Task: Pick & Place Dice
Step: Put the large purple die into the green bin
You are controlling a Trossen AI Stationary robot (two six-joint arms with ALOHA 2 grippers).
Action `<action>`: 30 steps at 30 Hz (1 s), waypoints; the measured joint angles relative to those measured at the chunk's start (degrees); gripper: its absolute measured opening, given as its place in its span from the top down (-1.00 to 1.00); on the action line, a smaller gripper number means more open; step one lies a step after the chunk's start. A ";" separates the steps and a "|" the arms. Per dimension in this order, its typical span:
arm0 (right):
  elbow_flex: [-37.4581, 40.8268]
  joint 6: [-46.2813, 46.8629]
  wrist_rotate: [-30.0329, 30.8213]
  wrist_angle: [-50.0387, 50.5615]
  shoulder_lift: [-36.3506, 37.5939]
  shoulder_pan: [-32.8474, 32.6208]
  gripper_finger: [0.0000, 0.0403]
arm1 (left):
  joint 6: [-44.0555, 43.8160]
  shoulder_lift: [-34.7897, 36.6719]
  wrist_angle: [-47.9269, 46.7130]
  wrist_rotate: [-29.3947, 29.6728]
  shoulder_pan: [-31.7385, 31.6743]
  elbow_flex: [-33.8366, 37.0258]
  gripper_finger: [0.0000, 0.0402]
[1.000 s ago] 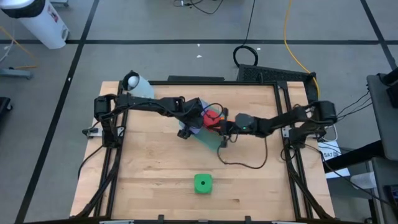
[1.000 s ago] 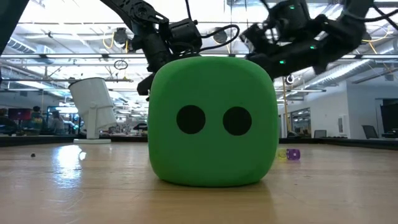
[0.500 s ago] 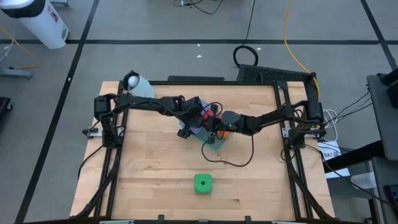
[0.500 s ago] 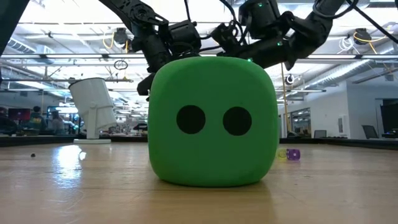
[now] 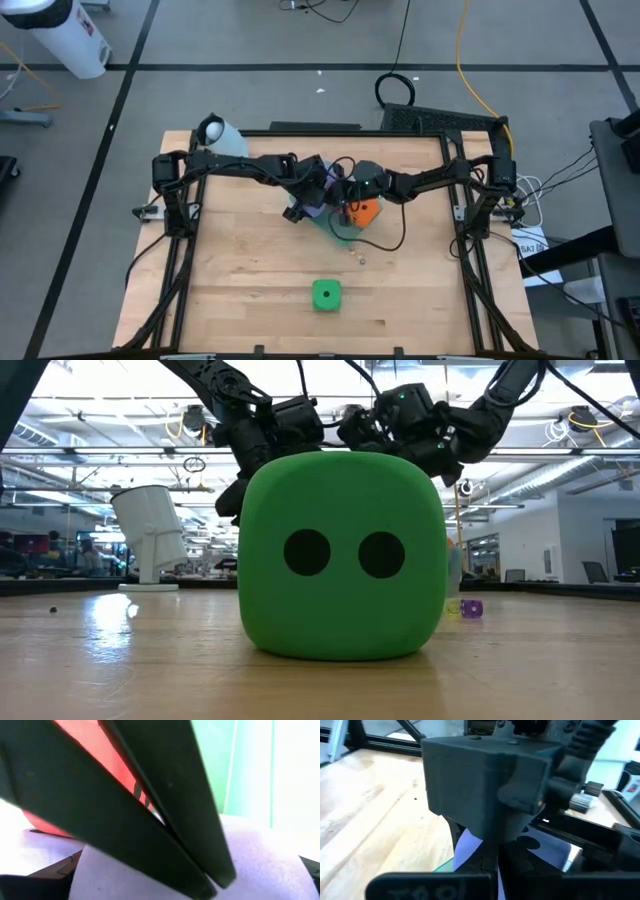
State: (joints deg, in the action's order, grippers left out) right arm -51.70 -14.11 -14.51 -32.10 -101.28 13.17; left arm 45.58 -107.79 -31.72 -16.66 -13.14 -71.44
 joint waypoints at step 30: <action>0.17 0.62 0.94 5.73 -0.71 0.22 1.00 | -1.59 5.43 -1.69 4.25 0.15 0.33 -0.98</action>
State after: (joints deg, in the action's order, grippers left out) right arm -51.53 -13.50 -13.56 -26.37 -102.00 13.39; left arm 43.99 -102.36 -33.41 -12.41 -12.99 -71.11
